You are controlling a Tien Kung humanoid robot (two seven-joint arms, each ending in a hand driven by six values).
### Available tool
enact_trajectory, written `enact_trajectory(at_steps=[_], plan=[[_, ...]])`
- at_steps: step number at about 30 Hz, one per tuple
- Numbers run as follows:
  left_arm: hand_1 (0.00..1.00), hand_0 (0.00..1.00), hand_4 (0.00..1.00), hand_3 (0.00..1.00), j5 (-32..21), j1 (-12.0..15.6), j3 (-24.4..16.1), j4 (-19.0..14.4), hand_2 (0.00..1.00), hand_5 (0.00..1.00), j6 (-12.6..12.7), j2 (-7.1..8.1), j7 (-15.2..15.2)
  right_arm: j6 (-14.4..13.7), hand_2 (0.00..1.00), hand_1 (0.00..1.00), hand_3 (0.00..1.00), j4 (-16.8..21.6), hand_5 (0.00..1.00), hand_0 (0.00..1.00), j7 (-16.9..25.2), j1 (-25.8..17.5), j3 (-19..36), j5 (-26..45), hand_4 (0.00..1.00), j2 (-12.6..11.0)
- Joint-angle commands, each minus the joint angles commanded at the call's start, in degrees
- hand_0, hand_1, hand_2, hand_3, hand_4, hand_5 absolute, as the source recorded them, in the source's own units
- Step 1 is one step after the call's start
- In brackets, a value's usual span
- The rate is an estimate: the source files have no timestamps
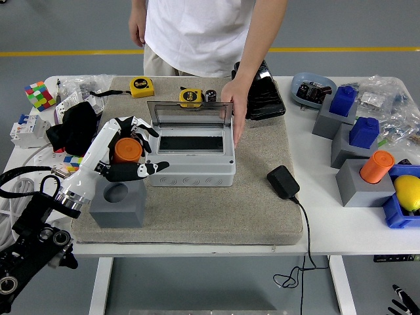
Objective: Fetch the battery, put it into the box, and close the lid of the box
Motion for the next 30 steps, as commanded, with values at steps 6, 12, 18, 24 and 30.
enact_trajectory(at_steps=[6,12,18,24,30], plan=[[0.135,0.102,0.998,0.44,8.7,-8.2,4.4,2.0,0.299,0.002,1.4,1.1,6.8,-0.2,0.657,0.679,0.545,0.0,0.481,0.622,0.1,-0.1,-0.1,0.3,0.919,0.1],[0.134,0.099,0.998,0.44,11.1,-13.8,8.1,4.4,0.293,0.002,1.5,0.43,9.7,-0.4,0.657,0.679,0.545,0.0,0.481,0.622,0.1,-0.1,-0.5,0.6,0.919,0.2],[0.133,0.102,0.998,0.435,12.0,-17.1,11.8,6.4,0.29,0.002,1.9,-0.65,11.4,-0.5,0.657,0.679,0.545,0.0,0.482,0.622,0.2,-0.1,-0.9,1.0,0.919,0.2],[0.134,0.097,0.998,0.433,20.2,-20.0,15.8,8.2,0.292,0.002,4.8,-2.07,15.9,-0.6,0.657,0.679,0.545,0.0,0.482,0.621,0.2,0.0,-1.4,1.3,0.919,0.2],[0.133,0.095,0.998,0.425,26.1,-22.6,17.5,10.9,0.29,0.002,6.9,-4.16,19.7,-0.7,0.657,0.679,0.545,0.0,0.482,0.622,0.2,0.1,-2.0,1.8,0.919,0.2]])
